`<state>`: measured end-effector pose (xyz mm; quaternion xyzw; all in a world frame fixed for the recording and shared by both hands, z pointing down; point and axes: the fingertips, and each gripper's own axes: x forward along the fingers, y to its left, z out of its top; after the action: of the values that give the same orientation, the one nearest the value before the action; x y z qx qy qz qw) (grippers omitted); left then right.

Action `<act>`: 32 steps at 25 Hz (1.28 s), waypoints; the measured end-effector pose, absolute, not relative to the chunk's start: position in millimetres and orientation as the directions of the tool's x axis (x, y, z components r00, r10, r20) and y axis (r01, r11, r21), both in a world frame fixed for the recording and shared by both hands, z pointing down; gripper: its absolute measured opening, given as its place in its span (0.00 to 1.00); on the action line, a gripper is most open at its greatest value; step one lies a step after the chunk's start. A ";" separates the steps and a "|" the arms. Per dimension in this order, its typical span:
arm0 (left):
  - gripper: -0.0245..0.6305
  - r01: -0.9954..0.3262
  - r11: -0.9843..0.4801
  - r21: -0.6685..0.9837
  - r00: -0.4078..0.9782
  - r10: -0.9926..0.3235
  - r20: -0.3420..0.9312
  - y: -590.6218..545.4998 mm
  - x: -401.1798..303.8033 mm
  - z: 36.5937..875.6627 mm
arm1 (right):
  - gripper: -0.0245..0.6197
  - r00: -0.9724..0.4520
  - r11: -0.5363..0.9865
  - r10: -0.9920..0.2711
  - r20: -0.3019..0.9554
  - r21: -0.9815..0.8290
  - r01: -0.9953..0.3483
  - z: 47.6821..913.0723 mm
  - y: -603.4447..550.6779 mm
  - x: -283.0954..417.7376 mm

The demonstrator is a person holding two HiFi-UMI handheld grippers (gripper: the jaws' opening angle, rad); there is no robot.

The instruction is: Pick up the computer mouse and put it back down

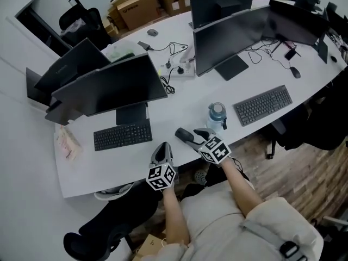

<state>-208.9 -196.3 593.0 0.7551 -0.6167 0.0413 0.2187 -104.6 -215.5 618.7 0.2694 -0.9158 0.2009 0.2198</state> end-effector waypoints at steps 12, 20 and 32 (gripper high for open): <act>0.07 -0.946 -0.169 0.277 0.257 -0.911 0.323 -189.2 -196.2 588.8 | 0.18 -0.745 0.760 -0.440 0.502 -0.235 -0.607 612.2 -205.0 -82.3; 0.07 -0.948 -0.176 0.265 0.257 -0.914 0.314 -180.2 -197.9 583.2 | 0.07 -0.727 0.735 -0.462 0.508 -0.240 -0.634 608.6 -208.9 -74.6; 0.07 -0.947 -0.164 0.278 0.251 -0.915 0.315 -185.7 -209.9 585.0 | 0.05 -0.735 0.745 -0.438 0.517 -0.248 -0.619 613.6 -212.6 -88.7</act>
<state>-209.9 -185.7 585.0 0.7621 -0.6108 0.0370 0.2118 -88.7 -212.6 613.6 0.2909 -0.9082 0.2066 0.2187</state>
